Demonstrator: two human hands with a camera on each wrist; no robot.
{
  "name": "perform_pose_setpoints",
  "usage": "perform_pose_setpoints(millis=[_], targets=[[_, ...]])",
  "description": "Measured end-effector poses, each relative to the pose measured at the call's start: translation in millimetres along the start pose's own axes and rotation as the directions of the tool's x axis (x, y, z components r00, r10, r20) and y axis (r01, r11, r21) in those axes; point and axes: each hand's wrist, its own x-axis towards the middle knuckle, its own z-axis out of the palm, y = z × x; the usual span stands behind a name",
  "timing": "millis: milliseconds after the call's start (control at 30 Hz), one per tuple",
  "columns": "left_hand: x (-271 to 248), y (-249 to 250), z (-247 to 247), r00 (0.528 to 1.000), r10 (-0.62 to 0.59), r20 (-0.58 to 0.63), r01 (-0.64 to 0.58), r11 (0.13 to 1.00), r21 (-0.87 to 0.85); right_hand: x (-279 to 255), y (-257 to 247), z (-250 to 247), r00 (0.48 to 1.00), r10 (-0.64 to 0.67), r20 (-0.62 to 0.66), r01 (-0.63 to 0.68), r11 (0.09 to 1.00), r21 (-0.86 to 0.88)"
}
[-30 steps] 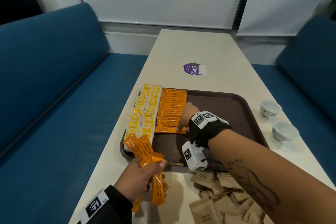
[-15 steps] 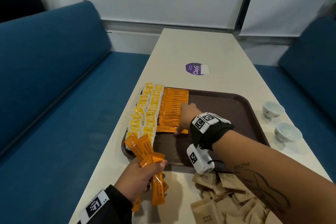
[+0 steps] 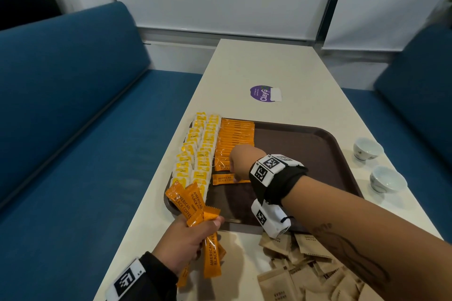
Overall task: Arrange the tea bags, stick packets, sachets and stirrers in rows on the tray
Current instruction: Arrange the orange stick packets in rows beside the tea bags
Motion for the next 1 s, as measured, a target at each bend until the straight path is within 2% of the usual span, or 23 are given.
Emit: perform_pose_setpoints(millis=[133, 333, 567, 700, 767, 1000], targets=[[0.6, -1.3, -0.2, 1.0, -0.001, -0.013, 0.001, 1.0, -0.007, -3.1, -1.1, -0.6, 1.0, 0.01, 0.016, -0.009, 0.999, -0.049], [0.2, -0.2, -1.3, 1.0, -0.004, -0.011, 0.004, 1.0, -0.002, -3.3, 4.1, -4.7, 0.994, 0.071, -0.089, -0.071, 0.997, 0.005], [0.9, -0.1, -1.0, 1.0, 0.006, -0.026, -0.006, 1.0, -0.006, 0.6, 2.4, -0.9, 0.948, 0.255, -0.19, -0.233, 0.964, 0.131], [1.6, -2.4, -4.1, 0.999, 0.016, -0.033, -0.016, 1.0, 0.0, 1.7, 7.5, -0.8, 0.932, 0.346, -0.111, -0.303, 0.908, 0.291], [1.7, -2.8, -3.9, 0.999, 0.016, -0.031, -0.015, 1.0, 0.006, 2.3, 8.1, -0.9, 0.933, 0.352, -0.076, -0.305, 0.885, 0.352], [3.4, -3.0, -2.8, 1.0, 0.018, 0.001, -0.018, 1.0, 0.013, 3.9, 3.8, -3.4, 0.94, 0.337, -0.047, -0.294, 0.873, 0.39]])
